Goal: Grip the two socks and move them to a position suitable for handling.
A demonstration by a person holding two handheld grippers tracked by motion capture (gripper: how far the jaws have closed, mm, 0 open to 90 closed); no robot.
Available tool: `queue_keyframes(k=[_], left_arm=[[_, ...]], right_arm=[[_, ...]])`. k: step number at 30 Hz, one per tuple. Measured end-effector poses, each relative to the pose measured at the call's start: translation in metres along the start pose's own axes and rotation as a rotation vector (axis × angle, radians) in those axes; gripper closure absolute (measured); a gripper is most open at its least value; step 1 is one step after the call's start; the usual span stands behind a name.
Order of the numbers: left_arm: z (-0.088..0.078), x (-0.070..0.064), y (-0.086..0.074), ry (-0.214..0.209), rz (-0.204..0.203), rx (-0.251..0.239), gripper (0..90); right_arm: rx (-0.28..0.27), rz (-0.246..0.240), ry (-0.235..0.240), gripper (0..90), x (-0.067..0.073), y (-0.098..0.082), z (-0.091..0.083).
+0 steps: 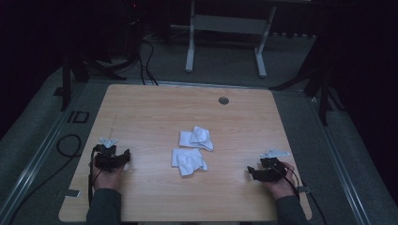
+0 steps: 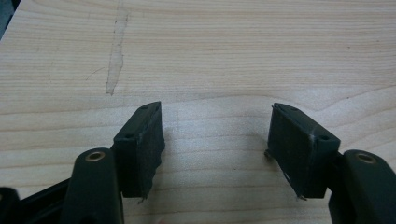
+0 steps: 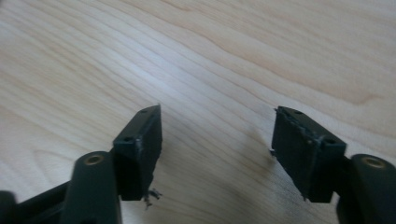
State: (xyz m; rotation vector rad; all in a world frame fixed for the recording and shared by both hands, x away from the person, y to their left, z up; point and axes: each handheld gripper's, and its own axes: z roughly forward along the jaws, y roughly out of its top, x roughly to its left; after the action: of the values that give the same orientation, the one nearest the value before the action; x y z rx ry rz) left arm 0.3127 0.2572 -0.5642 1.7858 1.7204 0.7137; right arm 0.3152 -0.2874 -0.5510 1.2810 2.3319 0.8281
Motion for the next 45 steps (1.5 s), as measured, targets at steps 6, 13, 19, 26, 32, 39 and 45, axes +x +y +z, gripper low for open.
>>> queue_keyframes(k=[6, 13, 19, 26, 32, 39, 45], left_arm=[[0.0, 0.001, -0.001, -0.009, 0.008, -0.011, 37.5], [0.0, 0.0, -0.001, -0.008, 0.008, -0.012, 37.5], [0.0, 0.0, -0.001, -0.005, 0.006, -0.012, 37.7], [0.0, -0.001, -0.001, -0.004, 0.004, -0.009, 38.3], [-0.001, -0.001, -0.001, -0.003, 0.003, -0.006, 39.6], [-0.001, -0.002, -0.001, -0.004, 0.003, -0.003, 40.6], [-0.001, -0.002, 0.0, -0.005, 0.005, -0.002, 40.7]], right_arm=[[-0.013, -0.05, 0.011, 39.5, 0.01, 0.007, -0.008], [-0.014, -0.12, 0.05, 60.3, 0.027, 0.017, -0.011], [-0.025, -0.172, 0.052, 75.5, 0.047, 0.028, -0.009], [-0.037, -0.21, 0.076, 89.7, 0.064, 0.043, -0.004], [-0.048, -0.27, 0.099, 89.8, 0.085, 0.058, -0.001], [-0.054, -0.315, 0.133, 89.2, 0.107, 0.075, 0.007], [-0.049, -0.347, 0.175, 88.1, 0.133, 0.09, 0.023]])
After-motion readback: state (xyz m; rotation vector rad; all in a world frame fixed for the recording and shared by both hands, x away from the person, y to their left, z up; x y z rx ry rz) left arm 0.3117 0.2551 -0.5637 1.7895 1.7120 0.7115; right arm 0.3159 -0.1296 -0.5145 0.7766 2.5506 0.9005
